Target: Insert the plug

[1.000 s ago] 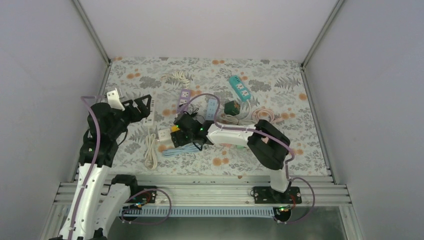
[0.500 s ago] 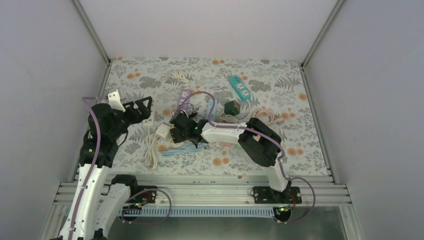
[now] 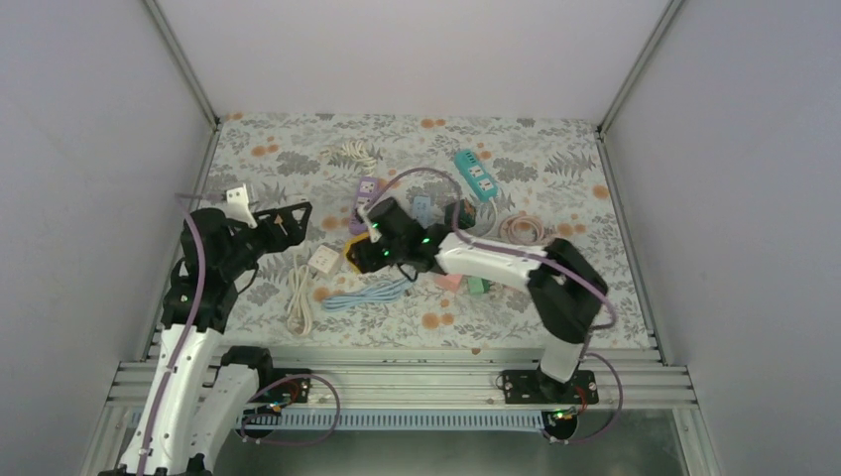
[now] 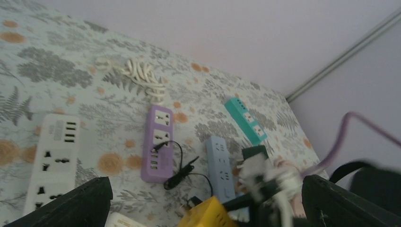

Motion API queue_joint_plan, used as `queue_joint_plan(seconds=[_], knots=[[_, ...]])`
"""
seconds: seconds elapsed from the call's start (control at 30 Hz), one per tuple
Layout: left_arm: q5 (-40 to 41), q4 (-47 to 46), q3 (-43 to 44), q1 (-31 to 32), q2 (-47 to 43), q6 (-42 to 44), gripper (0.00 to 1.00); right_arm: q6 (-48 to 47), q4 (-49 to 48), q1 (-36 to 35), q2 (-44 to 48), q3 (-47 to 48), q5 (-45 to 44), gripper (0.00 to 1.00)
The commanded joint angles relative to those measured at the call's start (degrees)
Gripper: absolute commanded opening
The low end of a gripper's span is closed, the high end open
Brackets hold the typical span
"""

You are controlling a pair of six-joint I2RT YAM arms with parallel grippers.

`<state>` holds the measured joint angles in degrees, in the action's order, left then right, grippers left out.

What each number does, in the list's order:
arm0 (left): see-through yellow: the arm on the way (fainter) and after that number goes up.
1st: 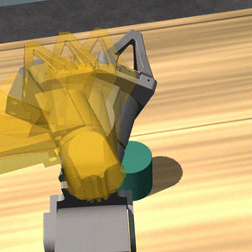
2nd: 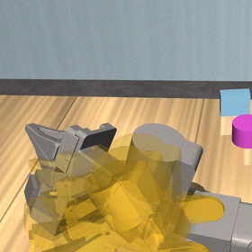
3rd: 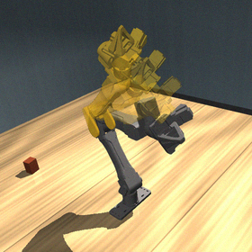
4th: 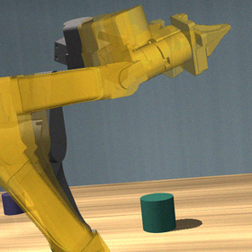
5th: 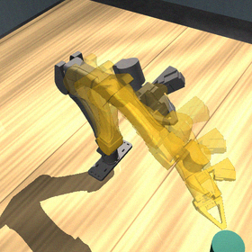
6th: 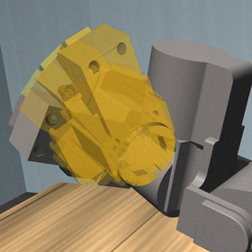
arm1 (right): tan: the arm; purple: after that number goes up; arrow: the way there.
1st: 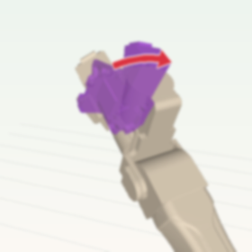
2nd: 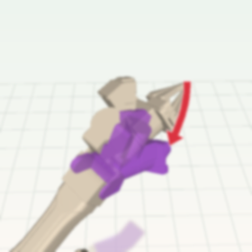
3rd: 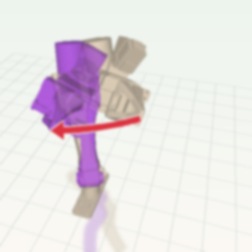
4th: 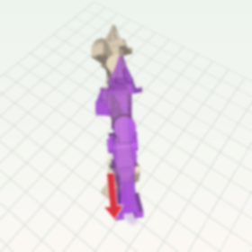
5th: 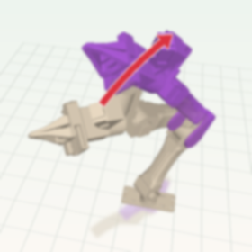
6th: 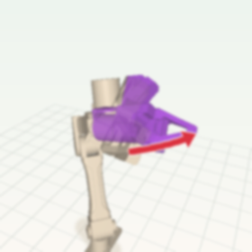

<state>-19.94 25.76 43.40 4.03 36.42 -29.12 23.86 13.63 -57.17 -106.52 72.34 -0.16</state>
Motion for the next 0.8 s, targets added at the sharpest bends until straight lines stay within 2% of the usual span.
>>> queue_joint_plan(seconds=[0.0,0.07,0.17,0.33,0.57,0.77], knots=[[-6.96,-2.60,-1.58,0.23,1.90,-0.11,1.00,-1.69,-8.40,7.12,10.27,-4.33,24.53,0.56],[-10.86,-4.58,-2.39,0.20,3.48,-1.16,1.00,0.23,-10.97,10.07,13.48,-5.98,34.36,0.57],[-17.87,-8.08,-3.15,0.26,5.52,-3.10,1.00,5.19,-15.58,13.29,16.97,-8.05,44.60,0.58],[-25.72,-14.50,-5.17,0.27,5.04,-7.01,1.00,17.96,-27.86,17.57,20.15,-11.51,56.32,0.58],[-33.38,-31.62,-10.75,2.11,4.73,-21.37,1.00,36.65,-45.39,17.85,20.59,-13.19,61.70,0.61],[-33.32,-40.04,-11.78,5.96,3.82,-29.66,1.00,40.43,-46.65,17.12,18.54,-10.72,62.42,0.61]])
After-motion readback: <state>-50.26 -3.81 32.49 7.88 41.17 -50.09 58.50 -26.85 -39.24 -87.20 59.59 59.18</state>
